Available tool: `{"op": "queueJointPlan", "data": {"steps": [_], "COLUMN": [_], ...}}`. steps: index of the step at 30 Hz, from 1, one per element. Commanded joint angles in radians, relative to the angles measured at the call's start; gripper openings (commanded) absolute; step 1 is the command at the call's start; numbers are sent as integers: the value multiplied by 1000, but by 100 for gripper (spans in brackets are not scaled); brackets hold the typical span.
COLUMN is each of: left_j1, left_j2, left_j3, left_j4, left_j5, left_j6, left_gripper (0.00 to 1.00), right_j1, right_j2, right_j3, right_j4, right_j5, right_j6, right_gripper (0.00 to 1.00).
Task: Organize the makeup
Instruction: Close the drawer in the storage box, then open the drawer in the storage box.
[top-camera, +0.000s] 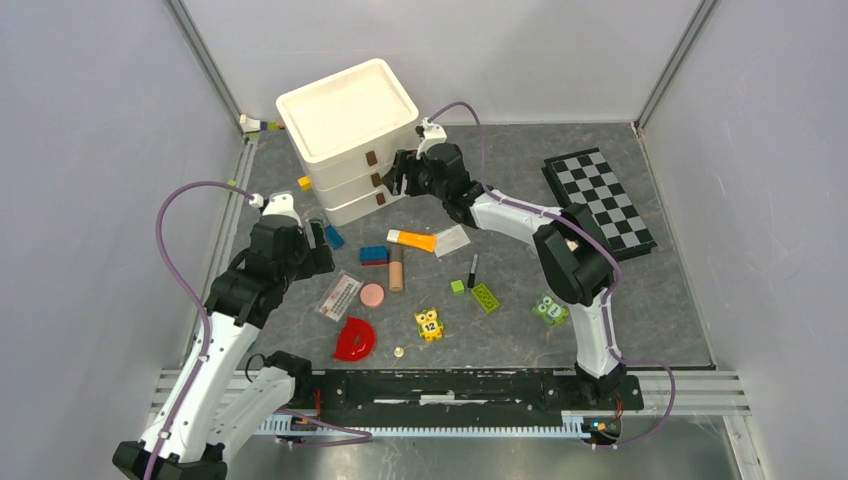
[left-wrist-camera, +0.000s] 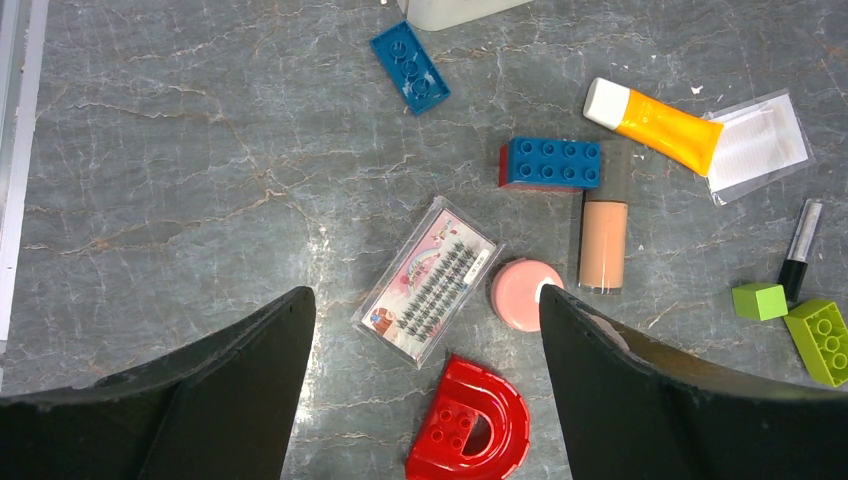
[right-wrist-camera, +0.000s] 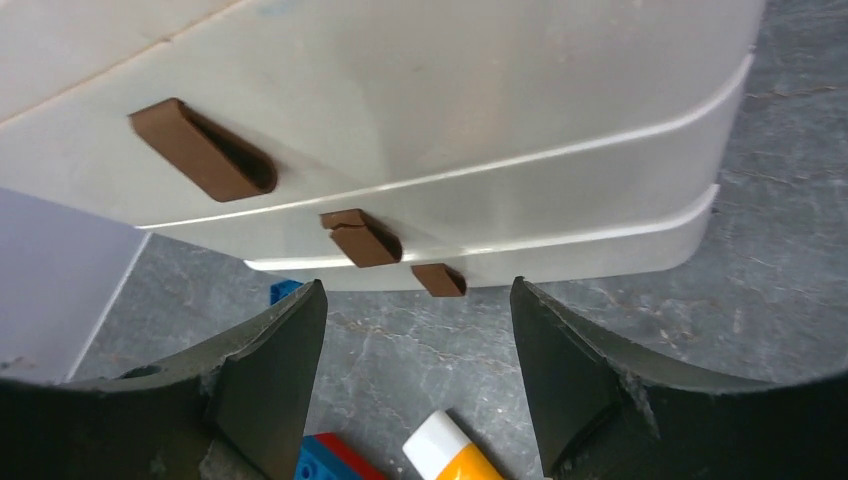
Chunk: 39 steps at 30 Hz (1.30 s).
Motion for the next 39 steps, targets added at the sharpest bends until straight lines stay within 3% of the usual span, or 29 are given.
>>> {"op": "queueJointPlan", "data": {"steps": [1,18,24,33,39], "left_j1": [5,4,4,4,4], "left_j2": [-5,-7,-3,-5,-4], "left_j3": [3,1,1,1,1], "left_j4": [29,29,29,29,29], "left_j5": [-7,-1,1,-2,-1], "left_j6": [45,45,45,47,47], "left_gripper": [89,89,89,89,89], "right_j1": [-2,-4,-4,-5,-9], "right_j2": [-12,152,191,159,150], "right_j3": [-5,87,118,66,56], "right_j4": [140,208,242,301,294], "right_j5": [-84,-128,-159,-165,-179], "right_j6": [42,206,253,245,228], "right_gripper": [74,74,69,50,22]}}
